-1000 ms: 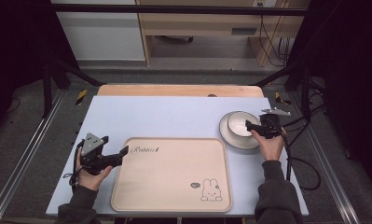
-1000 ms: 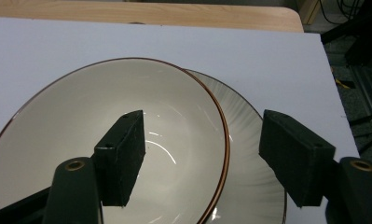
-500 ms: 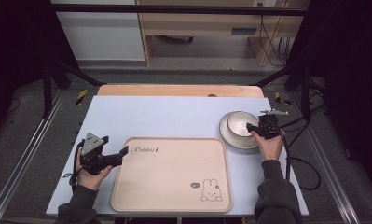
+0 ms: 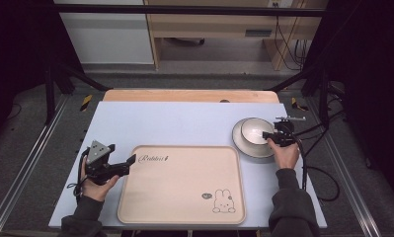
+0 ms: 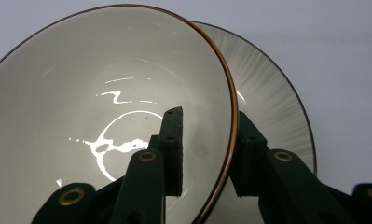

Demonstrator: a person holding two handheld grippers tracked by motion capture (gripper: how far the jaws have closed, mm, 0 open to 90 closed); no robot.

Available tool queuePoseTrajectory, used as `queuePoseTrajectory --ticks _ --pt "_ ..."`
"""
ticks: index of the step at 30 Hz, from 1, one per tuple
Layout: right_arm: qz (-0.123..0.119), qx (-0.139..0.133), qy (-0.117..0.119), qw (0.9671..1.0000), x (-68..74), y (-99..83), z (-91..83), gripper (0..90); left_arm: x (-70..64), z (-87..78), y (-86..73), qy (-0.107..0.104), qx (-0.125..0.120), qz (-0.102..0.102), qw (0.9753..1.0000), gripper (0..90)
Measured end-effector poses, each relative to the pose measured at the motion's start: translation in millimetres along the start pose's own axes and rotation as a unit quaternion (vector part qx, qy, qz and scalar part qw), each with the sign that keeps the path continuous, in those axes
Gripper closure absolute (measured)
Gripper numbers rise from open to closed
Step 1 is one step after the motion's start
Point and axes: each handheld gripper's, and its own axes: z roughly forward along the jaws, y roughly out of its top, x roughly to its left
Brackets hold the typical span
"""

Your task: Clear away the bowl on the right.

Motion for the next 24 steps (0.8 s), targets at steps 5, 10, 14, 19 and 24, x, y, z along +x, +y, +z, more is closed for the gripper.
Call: queuePoseTrajectory --ticks 5,10,14,19,24 --pt "0.012 0.006 -0.003 0.9999 -0.8 1.0 -0.7 74.8 0.0 0.3 -0.1 0.0 0.002 0.0 1.0 14.2" --pt "0.018 0.006 -0.01 0.9998 -0.7 1.7 -1.3 78.9 0.2 0.3 -0.1 0.001 0.001 0.0 1.0 14.2" --pt "0.026 0.004 -0.008 0.9996 -1.2 2.0 -1.4 79.8 0.1 0.4 -0.1 0.001 0.002 0.0 1.0 14.2" --pt "0.031 0.002 -0.01 0.9995 -0.8 2.2 -2.1 80.6 0.3 0.3 0.0 0.002 0.002 -0.001 1.0 14.3" --pt "0.026 -0.003 -0.015 0.9996 0.7 2.7 -4.3 81.9 0.4 0.5 -0.1 0.002 0.002 -0.001 1.0 14.4"
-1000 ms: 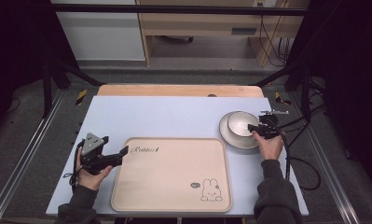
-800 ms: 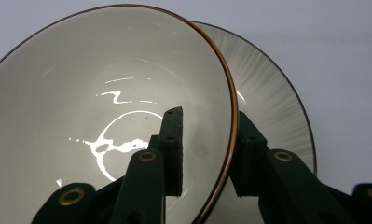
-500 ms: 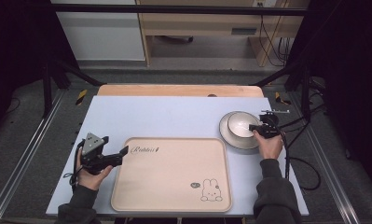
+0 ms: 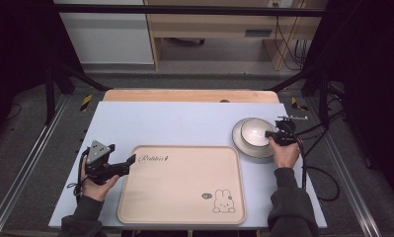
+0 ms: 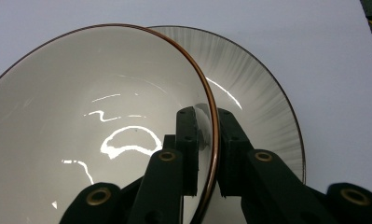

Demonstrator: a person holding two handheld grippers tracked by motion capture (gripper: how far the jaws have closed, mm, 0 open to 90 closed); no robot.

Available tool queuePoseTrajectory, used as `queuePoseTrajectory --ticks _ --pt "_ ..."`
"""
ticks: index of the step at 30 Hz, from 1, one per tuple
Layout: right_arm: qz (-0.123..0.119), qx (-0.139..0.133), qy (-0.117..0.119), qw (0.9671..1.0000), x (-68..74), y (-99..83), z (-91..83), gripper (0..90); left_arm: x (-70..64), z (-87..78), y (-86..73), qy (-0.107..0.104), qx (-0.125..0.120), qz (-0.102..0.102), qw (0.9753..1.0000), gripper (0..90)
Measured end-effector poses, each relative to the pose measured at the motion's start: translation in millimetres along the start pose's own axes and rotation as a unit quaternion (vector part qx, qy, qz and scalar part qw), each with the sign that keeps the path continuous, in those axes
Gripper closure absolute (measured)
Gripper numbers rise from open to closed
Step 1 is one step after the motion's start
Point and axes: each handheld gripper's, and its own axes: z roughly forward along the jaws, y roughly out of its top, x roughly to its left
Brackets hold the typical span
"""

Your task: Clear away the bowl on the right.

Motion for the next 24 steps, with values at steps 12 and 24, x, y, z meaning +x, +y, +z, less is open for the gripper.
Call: queuePoseTrajectory --ticks 12,24 --pt "-0.011 -0.01 -0.008 0.9999 6.1 0.7 -4.3 82.2 0.3 -0.6 0.3 0.001 -0.002 -0.001 1.0 14.6" --pt "-0.02 -0.022 -0.002 0.9995 11.9 2.9 -10.5 82.1 0.5 -1.1 0.6 0.002 -0.003 -0.001 1.0 14.7"
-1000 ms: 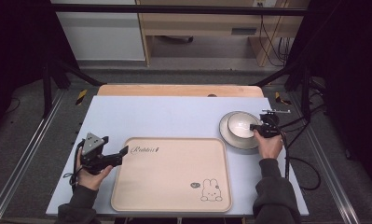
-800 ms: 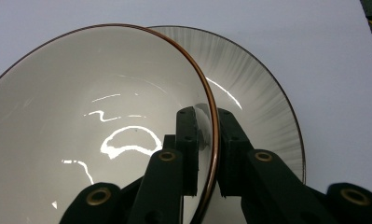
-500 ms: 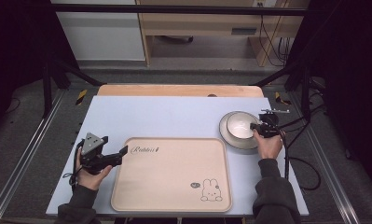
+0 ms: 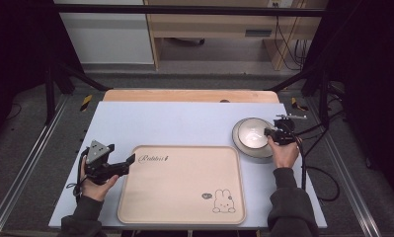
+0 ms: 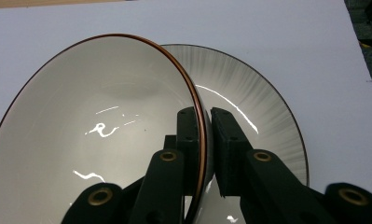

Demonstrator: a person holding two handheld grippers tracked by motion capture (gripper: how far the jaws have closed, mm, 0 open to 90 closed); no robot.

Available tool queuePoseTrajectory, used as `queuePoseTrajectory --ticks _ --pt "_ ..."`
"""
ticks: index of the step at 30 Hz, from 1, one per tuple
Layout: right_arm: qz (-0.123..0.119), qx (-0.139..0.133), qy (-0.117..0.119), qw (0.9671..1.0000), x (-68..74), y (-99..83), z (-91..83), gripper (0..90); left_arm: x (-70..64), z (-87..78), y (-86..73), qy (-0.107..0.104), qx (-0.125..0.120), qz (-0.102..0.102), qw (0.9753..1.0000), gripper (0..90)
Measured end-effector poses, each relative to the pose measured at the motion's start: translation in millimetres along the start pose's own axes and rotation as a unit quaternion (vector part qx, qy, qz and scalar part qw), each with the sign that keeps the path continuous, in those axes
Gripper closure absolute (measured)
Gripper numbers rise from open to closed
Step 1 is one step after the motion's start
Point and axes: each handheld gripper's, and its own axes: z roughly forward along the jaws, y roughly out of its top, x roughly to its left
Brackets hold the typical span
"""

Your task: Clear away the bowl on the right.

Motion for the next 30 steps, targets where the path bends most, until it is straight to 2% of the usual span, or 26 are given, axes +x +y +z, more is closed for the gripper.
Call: queuePoseTrajectory --ticks 9,19,30 --pt "-0.006 -0.001 -0.005 1.0 3.2 0.6 -1.7 81.9 0.5 -0.8 0.3 0.001 0.0 0.0 1.0 14.8" --pt "-0.001 -0.004 0.005 1.0 2.0 1.9 -6.2 82.0 0.0 -0.9 0.4 0.001 -0.001 0.0 1.0 14.9" --pt "0.0 -0.024 0.019 0.9995 1.5 5.6 -20.6 81.9 -0.8 -1.4 0.9 0.001 -0.002 0.001 1.0 14.9"
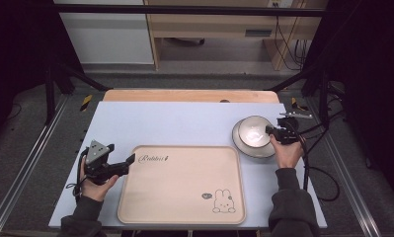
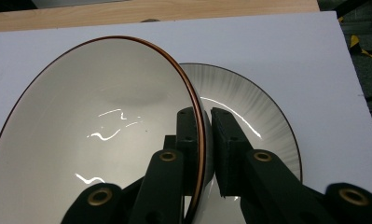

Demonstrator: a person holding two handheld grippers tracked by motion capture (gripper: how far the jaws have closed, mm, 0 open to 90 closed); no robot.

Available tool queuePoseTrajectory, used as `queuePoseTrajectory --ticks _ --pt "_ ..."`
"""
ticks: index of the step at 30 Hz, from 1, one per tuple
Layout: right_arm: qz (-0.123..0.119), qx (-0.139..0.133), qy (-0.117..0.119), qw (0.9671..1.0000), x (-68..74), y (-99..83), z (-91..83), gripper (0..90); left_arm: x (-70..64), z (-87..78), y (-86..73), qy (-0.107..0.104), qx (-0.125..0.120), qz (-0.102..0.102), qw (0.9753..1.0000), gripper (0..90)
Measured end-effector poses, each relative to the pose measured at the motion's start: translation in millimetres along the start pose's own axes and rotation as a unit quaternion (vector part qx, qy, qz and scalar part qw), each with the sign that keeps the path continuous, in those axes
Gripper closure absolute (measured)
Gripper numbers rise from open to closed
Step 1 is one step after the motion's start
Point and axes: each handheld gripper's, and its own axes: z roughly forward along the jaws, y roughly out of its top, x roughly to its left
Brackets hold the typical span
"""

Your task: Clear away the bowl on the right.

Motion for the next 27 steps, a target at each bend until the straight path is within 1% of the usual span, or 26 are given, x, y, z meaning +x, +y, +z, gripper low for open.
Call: queuePoseTrajectory --ticks 4,6,8,11,13,16,17,23,24,27 --pt "0.003 -0.001 0.004 1.0 2.7 1.2 -3.7 81.9 -0.2 -0.2 0.2 -0.001 0.0 0.0 1.0 14.9" --pt "-0.003 -0.004 0.008 1.0 4.2 1.7 -5.9 81.9 -0.4 -0.3 0.3 0.0 0.0 0.0 1.0 14.9" --pt "-0.004 -0.004 0.006 1.0 5.3 2.0 -6.6 81.9 -0.5 -0.4 0.4 -0.001 -0.001 0.0 1.0 14.9" --pt "-0.005 -0.008 0.012 0.9999 7.9 3.2 -10.1 81.8 -0.4 -0.6 0.4 -0.001 -0.001 0.0 1.0 14.9" --pt "-0.012 -0.013 0.012 0.9998 9.9 3.9 -13.3 81.8 -0.3 -0.5 0.4 -0.001 -0.001 0.0 1.0 14.9" --pt "-0.016 -0.013 0.014 0.9997 11.5 4.6 -15.4 81.8 -0.6 -0.6 0.5 -0.001 0.0 0.001 1.0 14.9" --pt "-0.013 -0.014 0.016 0.9997 13.1 4.8 -16.4 81.8 -0.7 -0.6 0.6 -0.002 -0.001 0.0 1.0 14.9" --pt "-0.025 -0.02 0.027 0.9991 19.3 5.5 -21.8 81.8 -0.6 -0.7 1.6 -0.002 -0.001 0.0 1.0 14.9" --pt "-0.03 -0.018 0.03 0.9989 21.5 5.4 -23.4 81.7 -0.7 -0.7 1.7 -0.002 -0.002 0.0 1.0 14.9" --pt "-0.032 -0.019 0.033 0.9988 24.2 5.9 -25.4 81.7 -1.1 -0.9 1.8 -0.002 -0.001 0.001 1.0 14.8"
